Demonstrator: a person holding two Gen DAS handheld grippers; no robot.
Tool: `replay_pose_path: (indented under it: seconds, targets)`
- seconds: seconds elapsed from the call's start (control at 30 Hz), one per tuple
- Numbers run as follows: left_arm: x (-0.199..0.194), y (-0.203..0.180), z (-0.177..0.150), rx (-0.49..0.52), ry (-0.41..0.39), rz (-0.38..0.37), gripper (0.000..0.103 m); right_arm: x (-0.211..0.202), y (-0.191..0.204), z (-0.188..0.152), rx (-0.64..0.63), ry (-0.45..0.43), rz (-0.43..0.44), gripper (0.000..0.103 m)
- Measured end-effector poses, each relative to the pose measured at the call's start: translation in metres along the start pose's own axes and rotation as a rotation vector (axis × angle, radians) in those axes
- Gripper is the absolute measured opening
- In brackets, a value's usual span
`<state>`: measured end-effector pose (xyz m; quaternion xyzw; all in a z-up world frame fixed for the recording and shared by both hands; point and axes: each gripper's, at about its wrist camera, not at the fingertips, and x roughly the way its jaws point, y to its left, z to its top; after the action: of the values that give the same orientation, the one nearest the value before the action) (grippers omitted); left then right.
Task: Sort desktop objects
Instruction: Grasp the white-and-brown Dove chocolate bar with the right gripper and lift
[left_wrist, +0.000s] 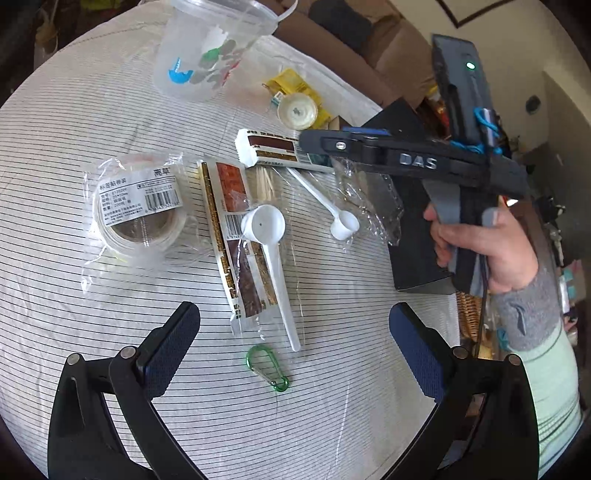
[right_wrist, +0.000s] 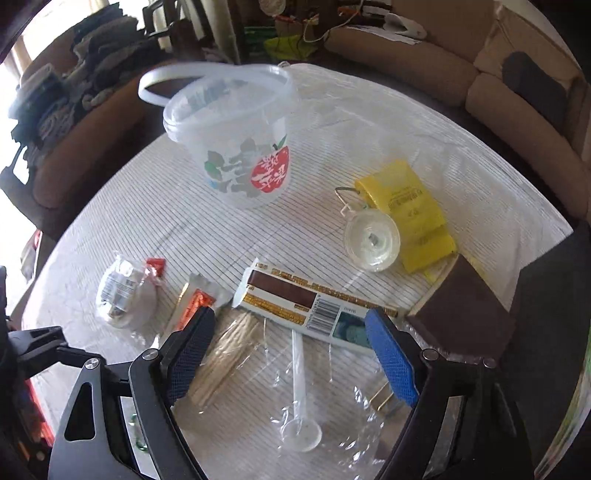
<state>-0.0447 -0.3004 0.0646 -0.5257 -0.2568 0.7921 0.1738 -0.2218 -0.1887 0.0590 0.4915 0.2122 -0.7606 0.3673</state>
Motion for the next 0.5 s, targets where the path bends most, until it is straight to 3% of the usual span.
replay_pose_path:
  seconds: [0.2, 0.33, 0.5]
  targets:
    - [0.013, -0.012, 0.006, 0.057, -0.003, 0.105, 0.103, 0.023, 0.008, 0.01, -0.208, 0.045, -0.021, 0.085]
    - [0.017, -0.02, 0.01, 0.096, -0.029, 0.214, 0.103, 0.033, 0.007, 0.01, -0.281, 0.077, 0.017, 0.085]
    - [0.025, -0.025, 0.011, 0.12, -0.04, 0.294, 0.103, 0.051, 0.012, 0.007, -0.347, 0.13, -0.005, 0.085]
